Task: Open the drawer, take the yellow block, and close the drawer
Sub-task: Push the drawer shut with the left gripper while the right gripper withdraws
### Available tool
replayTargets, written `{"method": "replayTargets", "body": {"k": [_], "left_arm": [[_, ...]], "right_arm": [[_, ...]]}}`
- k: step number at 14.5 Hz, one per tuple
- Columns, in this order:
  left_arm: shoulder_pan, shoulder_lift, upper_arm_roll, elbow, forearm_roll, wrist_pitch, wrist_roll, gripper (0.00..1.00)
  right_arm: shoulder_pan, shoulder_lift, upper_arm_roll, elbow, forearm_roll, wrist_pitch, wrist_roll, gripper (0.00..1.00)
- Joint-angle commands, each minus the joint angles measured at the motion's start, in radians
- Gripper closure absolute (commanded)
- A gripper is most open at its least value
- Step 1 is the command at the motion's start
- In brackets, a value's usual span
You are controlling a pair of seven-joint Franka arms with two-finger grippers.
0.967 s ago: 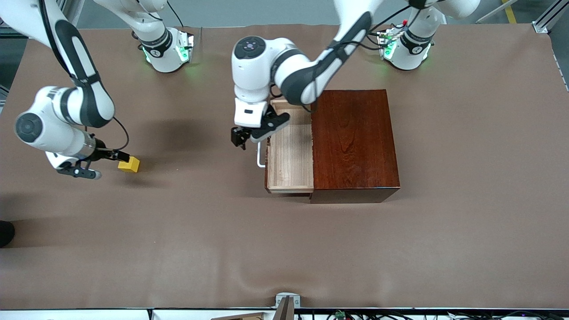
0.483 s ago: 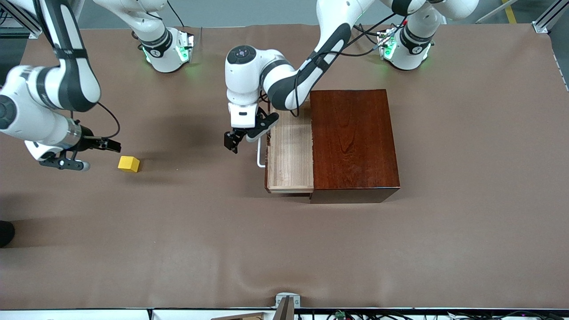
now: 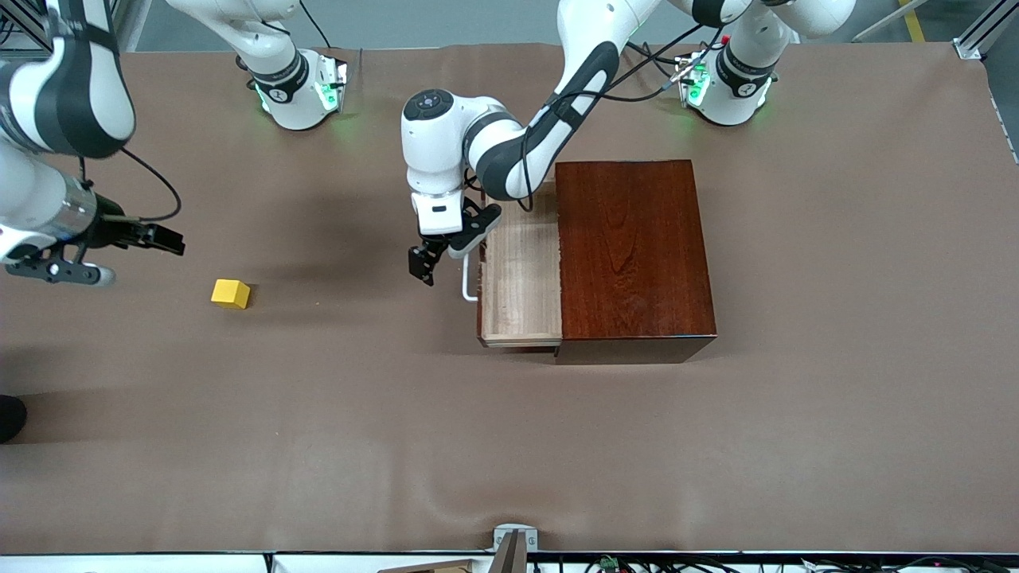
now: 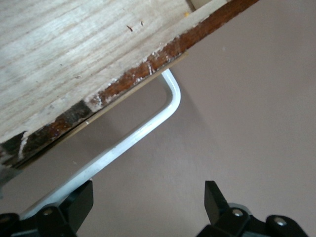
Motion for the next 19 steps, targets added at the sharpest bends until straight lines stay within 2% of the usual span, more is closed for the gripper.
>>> {"method": "replayTargets", "body": {"k": [1,3,5,10,15,18,19], "left_arm": [[0.003,-0.019,0.044,0.013,0.025,-0.129,-0.009,0.00],[0.015,-0.033,0.044,0.010,0.025,-0.201,0.023,0.00],[0.032,-0.034,0.045,0.002,0.031,-0.262,0.074,0.00],[0.058,-0.034,0.048,0.000,0.031,-0.422,0.117,0.00],[0.070,-0.037,0.048,0.002,0.034,-0.439,0.118,0.00],[0.069,-0.043,0.041,0.013,0.031,-0.376,0.156,0.00],[0.069,-0.072,0.041,0.013,0.029,-0.355,0.182,0.00]], "right_arm": [[0.046,-0.034,0.000,0.117,0.005,-0.157,0.007,0.00],[0.043,-0.040,-0.006,0.165,0.063,-0.205,0.001,0.00],[0.041,-0.057,-0.009,0.197,0.068,-0.249,-0.002,0.00],[0.041,-0.140,-0.010,0.202,0.076,-0.254,-0.004,0.00],[0.041,-0.149,-0.010,0.269,0.076,-0.309,-0.026,0.00],[0.038,-0.124,-0.012,0.324,0.074,-0.301,-0.031,0.00],[0.037,-0.114,-0.012,0.346,0.074,-0.304,-0.030,0.00]]}}
